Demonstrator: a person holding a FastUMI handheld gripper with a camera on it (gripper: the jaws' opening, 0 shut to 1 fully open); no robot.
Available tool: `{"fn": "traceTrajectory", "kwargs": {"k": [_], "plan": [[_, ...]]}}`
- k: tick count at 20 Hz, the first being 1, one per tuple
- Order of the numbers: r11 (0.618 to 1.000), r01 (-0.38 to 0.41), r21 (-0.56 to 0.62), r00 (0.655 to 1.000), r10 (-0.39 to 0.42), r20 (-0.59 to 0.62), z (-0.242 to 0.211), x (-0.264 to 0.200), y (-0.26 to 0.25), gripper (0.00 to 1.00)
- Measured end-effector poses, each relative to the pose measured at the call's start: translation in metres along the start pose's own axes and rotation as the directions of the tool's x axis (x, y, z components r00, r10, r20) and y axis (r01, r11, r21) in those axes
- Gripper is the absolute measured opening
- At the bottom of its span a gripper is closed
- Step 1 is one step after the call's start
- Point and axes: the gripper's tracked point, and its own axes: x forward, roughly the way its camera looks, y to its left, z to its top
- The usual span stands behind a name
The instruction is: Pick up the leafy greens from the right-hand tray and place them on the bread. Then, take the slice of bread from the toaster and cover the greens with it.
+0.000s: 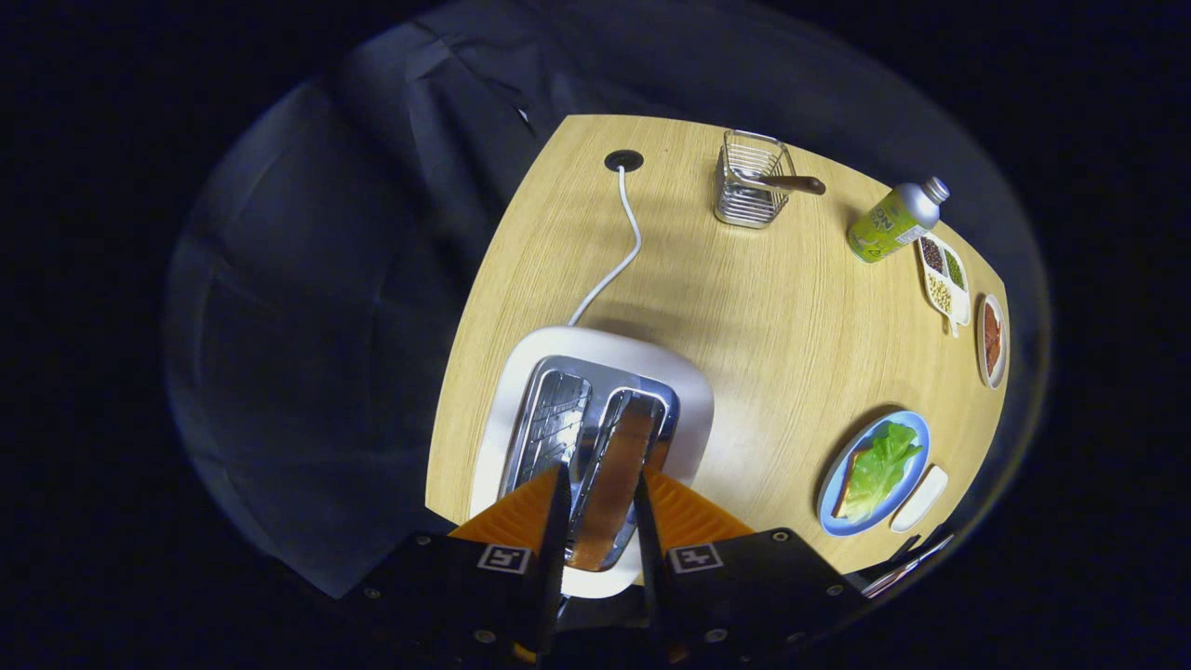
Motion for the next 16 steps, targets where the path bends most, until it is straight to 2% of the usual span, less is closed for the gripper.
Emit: {"fn": "traceTrajectory", "kwargs": {"k": [1, 3, 5, 10, 14, 16], "plan": [[1.0, 0.006, 0.006, 1.0, -0.006, 0.003, -0.001, 0.0, -0.003, 0.3], [0.999, -0.032, 0.03, 0.999, 0.032, 0.015, 0.0, -0.003, -0.001, 0.19], [0.996, -0.08, 0.044, 0.996, 0.079, 0.032, 0.001, -0.011, -0.002, 0.16], [0.981, -0.186, 0.062, 0.978, 0.178, 0.108, 0.005, -0.046, -0.008, 0.14], [0.956, -0.289, 0.05, 0.944, 0.276, 0.18, 0.001, -0.08, -0.014, 0.14], [0.949, -0.313, 0.047, 0.93, 0.296, 0.218, -0.001, -0.095, -0.025, 0.14]]}}
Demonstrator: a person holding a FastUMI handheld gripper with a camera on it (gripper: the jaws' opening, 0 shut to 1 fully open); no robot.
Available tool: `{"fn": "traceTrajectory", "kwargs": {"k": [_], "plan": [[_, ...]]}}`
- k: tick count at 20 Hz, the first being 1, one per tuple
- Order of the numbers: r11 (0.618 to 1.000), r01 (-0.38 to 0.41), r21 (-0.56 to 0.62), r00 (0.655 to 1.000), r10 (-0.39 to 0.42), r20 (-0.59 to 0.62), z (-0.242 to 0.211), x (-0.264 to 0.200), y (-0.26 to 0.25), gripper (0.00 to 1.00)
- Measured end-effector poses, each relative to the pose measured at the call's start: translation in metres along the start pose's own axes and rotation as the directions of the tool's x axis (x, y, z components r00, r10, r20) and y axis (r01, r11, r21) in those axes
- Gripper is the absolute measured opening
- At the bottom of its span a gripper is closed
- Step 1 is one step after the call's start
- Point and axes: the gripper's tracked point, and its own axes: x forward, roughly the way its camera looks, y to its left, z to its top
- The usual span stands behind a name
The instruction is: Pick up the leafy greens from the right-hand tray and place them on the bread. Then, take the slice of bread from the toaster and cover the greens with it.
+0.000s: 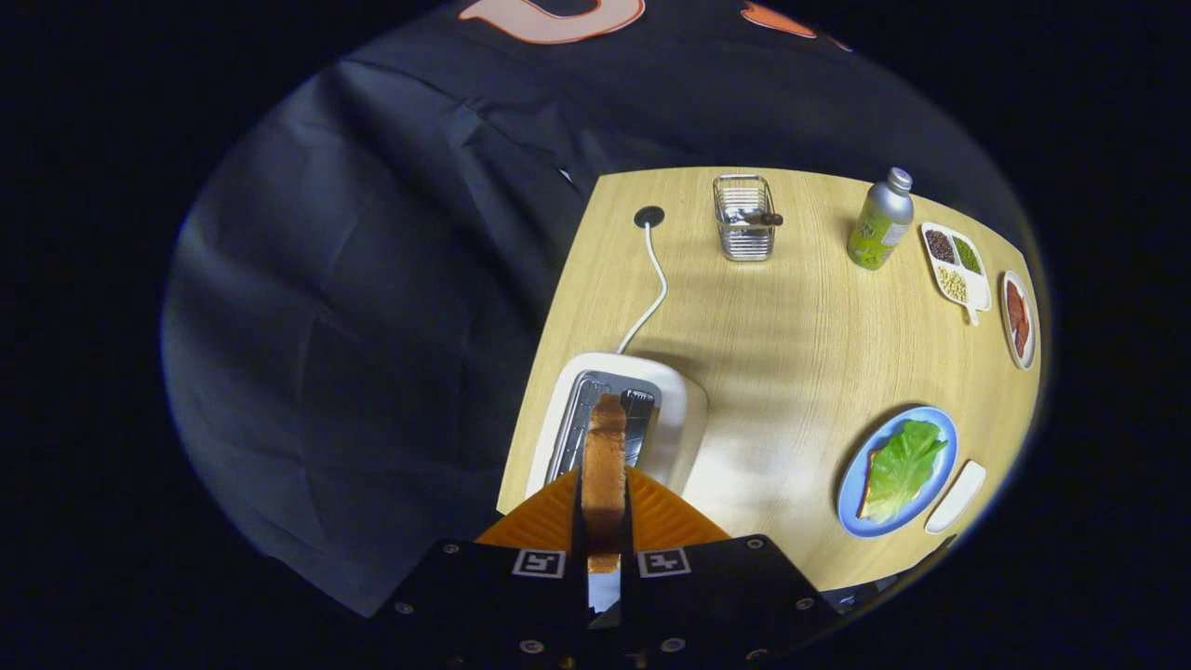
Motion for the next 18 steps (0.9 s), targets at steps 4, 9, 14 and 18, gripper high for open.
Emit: {"fn": "traceTrajectory", "kwargs": {"k": [4, 9, 14, 18], "plan": [[1.0, -0.014, 0.002, 0.997, 0.014, 0.08, 0.002, -0.034, -0.026, 0.14], [0.999, -0.036, 0.032, 0.988, 0.031, 0.148, -0.004, -0.063, -0.069, 0.14], [0.996, -0.057, 0.074, 0.985, 0.044, 0.169, -0.017, -0.082, -0.115, 0.14], [0.992, -0.092, 0.091, 0.982, 0.075, 0.174, -0.034, -0.086, -0.151, 0.14]]}}
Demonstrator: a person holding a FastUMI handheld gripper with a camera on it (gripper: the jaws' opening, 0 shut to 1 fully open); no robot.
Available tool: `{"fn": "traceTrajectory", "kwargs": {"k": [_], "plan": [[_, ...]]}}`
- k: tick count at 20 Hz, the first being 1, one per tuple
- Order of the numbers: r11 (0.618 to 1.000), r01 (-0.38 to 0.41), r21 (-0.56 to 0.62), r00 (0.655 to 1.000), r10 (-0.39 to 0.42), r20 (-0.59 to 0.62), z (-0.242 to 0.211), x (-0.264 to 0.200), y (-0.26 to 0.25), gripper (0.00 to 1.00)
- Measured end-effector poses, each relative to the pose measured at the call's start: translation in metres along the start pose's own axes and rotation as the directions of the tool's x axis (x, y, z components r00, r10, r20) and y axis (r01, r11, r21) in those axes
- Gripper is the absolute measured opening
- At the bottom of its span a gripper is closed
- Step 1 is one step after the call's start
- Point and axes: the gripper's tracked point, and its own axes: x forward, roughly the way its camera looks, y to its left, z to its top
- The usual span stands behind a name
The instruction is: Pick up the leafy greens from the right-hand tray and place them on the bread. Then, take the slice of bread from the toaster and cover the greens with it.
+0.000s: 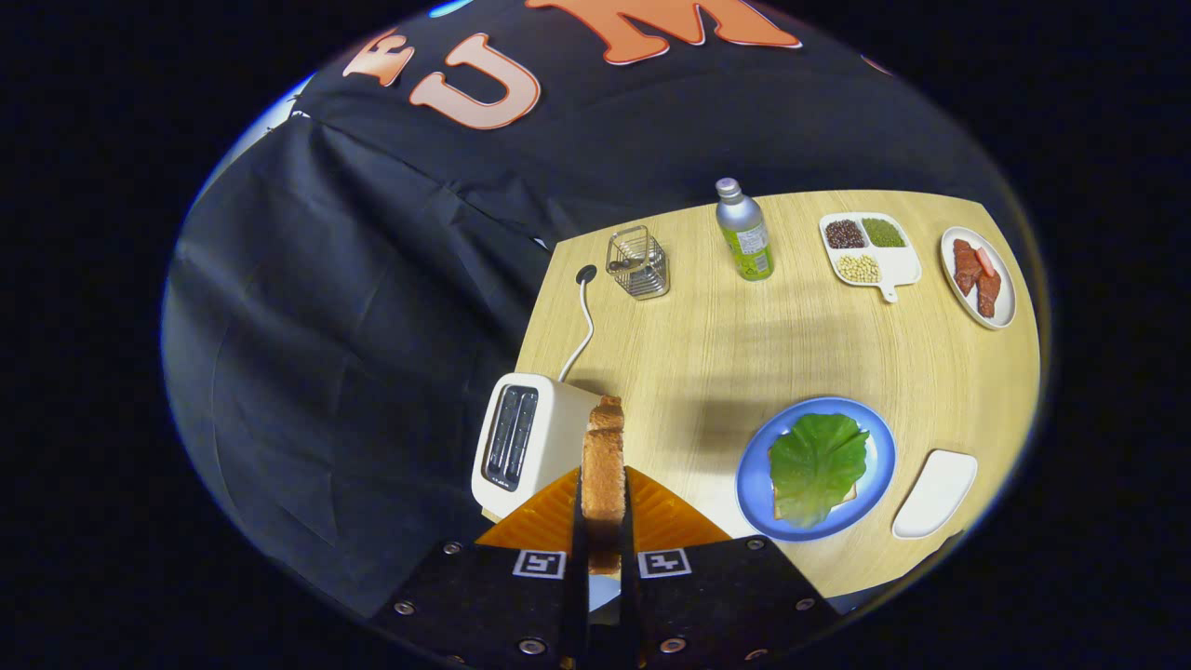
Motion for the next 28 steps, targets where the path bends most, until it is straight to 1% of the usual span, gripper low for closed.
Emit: {"fn": "traceTrajectory", "kwargs": {"k": [9, 14, 17, 22, 24, 26, 27, 28], "plan": [[0.996, -0.033, 0.088, 0.999, 0.033, 0.006, -0.023, 0.008, -0.092, 0.14], [0.993, -0.03, 0.116, 0.999, 0.034, -0.03, -0.042, 0.028, -0.136, 0.14], [0.989, -0.042, 0.143, 0.998, 0.048, -0.037, -0.049, 0.039, -0.156, 0.14], [0.984, 0.022, 0.179, 0.998, -0.01, -0.068, -0.071, 0.062, -0.199, 0.14], [0.981, 0.066, 0.184, 0.995, -0.052, -0.081, -0.078, 0.064, -0.215, 0.17], [0.972, 0.143, 0.186, 0.987, -0.125, -0.105, -0.086, 0.065, -0.235, 0.23], [0.964, 0.188, 0.187, 0.979, -0.169, -0.11, -0.087, 0.066, -0.244, 0.38], [0.96, 0.215, 0.179, 0.975, -0.199, -0.102, -0.085, 0.066, -0.25, 0.5]]}}
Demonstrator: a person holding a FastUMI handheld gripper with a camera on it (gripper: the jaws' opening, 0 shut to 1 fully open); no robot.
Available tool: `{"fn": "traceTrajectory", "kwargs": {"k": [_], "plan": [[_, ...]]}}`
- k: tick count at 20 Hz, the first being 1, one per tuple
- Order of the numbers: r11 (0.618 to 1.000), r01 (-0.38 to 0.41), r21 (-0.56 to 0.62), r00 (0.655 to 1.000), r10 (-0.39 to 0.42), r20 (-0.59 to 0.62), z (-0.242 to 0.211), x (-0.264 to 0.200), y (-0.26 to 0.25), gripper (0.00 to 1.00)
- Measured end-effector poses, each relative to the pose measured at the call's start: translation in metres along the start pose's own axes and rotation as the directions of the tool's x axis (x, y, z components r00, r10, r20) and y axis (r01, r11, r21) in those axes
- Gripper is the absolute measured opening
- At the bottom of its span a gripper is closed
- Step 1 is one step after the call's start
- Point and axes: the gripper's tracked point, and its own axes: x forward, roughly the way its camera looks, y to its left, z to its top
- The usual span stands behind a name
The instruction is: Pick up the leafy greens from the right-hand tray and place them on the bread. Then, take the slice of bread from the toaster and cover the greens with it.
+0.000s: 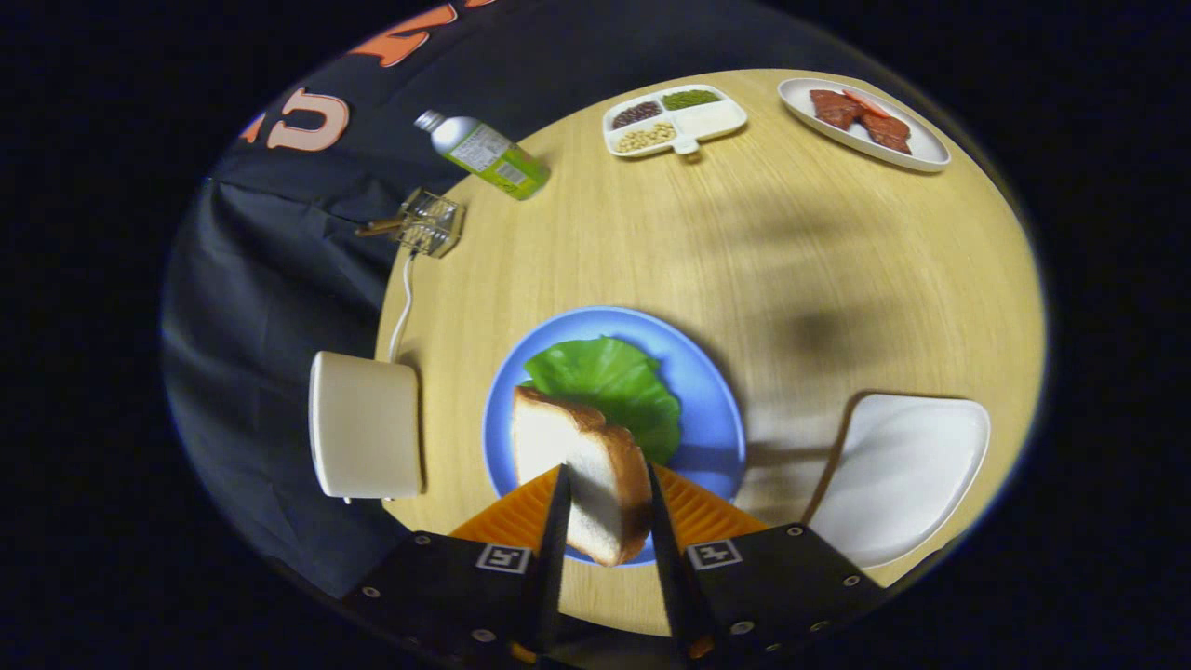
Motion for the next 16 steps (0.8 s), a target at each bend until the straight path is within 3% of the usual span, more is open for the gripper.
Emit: {"fn": "traceTrajectory", "kwargs": {"k": [3, 7, 10, 16], "plan": [[1.0, -0.019, 0.003, 0.999, 0.019, 0.041, 0.006, -0.008, 0.011, 0.76], [0.999, -0.013, -0.048, 0.991, 0.02, 0.135, 0.022, -0.039, 0.018, 0.94], [0.994, 0.007, -0.114, 0.97, 0.021, 0.242, 0.044, -0.081, 0.03, 0.97], [0.967, 0.109, -0.232, 0.866, 0.023, 0.5, 0.091, -0.191, 0.052, 0.98]]}}
